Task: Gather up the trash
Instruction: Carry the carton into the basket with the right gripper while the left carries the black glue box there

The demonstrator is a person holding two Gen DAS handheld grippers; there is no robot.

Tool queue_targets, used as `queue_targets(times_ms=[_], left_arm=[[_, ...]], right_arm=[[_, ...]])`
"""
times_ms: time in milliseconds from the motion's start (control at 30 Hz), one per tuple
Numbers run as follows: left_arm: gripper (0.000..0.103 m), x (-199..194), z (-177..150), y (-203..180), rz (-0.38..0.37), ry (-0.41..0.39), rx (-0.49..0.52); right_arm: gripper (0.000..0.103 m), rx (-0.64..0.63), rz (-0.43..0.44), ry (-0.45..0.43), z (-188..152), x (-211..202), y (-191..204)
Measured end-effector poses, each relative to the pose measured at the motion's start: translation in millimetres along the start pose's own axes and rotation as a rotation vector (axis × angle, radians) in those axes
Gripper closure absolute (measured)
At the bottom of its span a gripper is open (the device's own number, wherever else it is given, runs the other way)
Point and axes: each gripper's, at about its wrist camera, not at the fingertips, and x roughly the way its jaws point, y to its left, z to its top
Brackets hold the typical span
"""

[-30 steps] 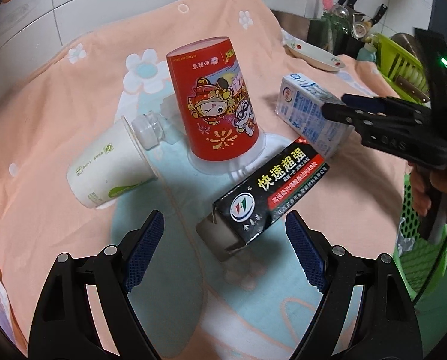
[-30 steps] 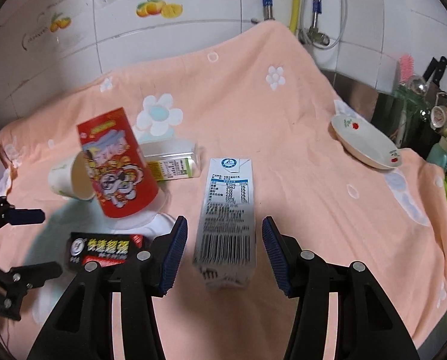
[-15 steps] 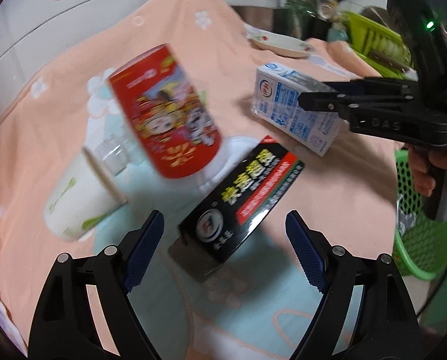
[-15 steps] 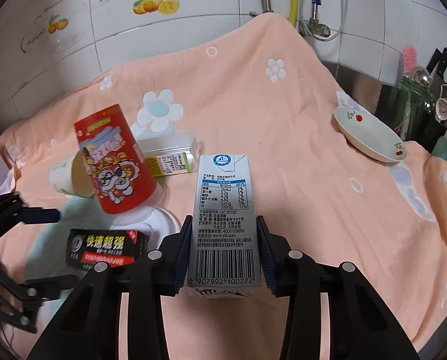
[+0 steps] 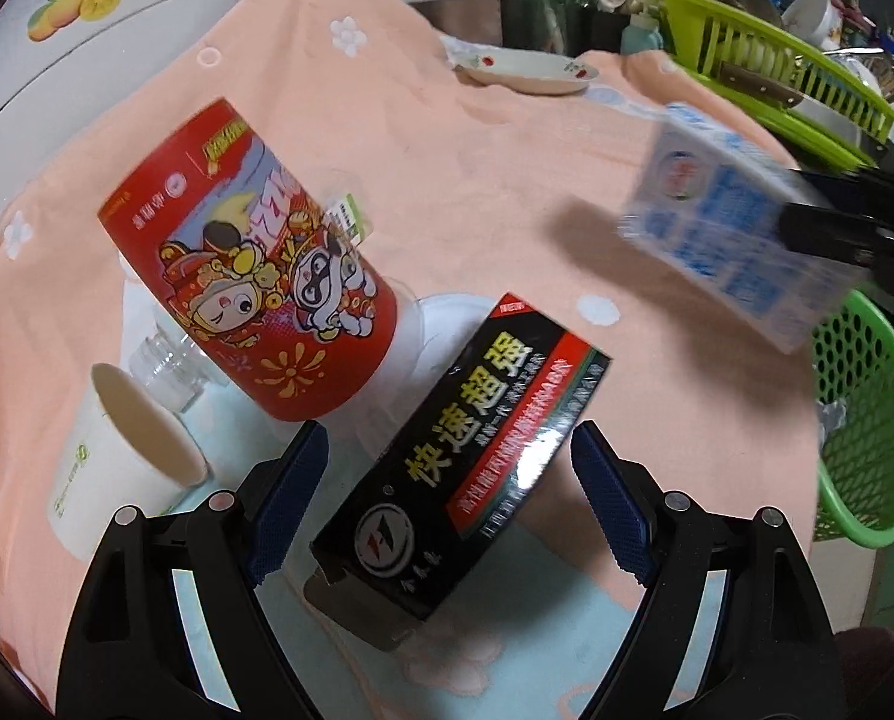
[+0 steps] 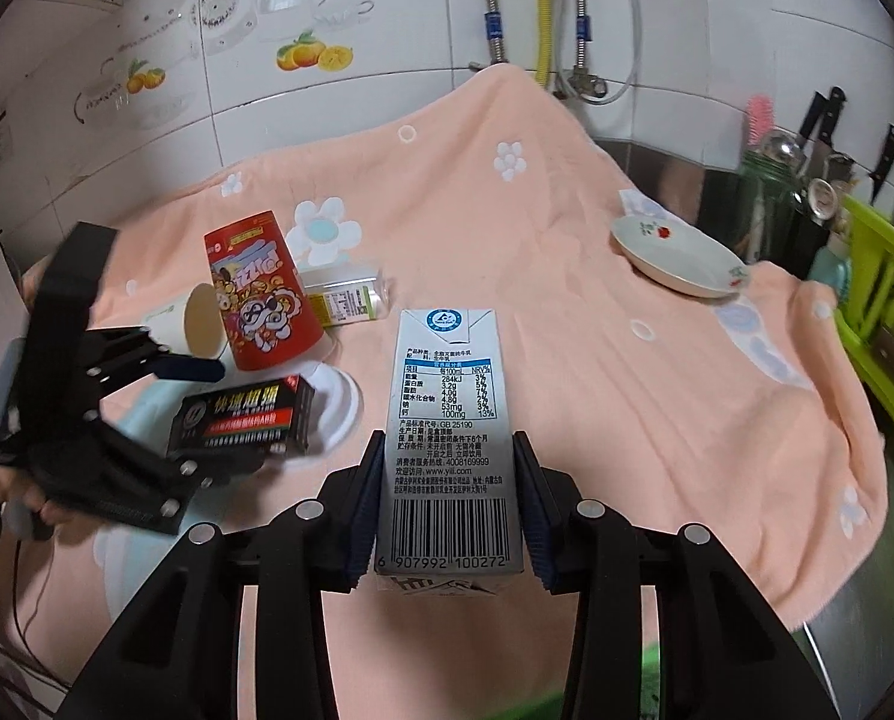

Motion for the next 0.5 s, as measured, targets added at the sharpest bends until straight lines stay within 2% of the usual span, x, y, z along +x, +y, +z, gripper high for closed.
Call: queue_targets(times_ms=[133,333,400,433,500], left_arm=[[0.029,6.4,0.9,-0.1,-0.011,0.005,-0.002],[0.03,11.8,1.3,-4.4,-0.01,-0.002,0.017],[0.035,10.3,0.9,-5.3,-0.011,-0.006,0.022],[0.041,10.0,0.7,-5.7,-0.018,-0.006,0.025],[0.044,9.3,-0.2,-6.5,-0.018,-0.004,0.025]], right_arm=[[0.064,0.015,-0.009,-0.012,-13.8,-16.1,-4.2],[0.064,0.035,-0.027,-0.01,-33.6,-32.0,-6.9],[0.064,0.033,-0.041,-0.008,-40.6,-36.8,-6.8],[0.064,0.034,-0.044,-0.006,-43.8,-39.3,-6.8],[0.064,0.041,-0.05,-0.005,-50.3,-44.5,-6.7]])
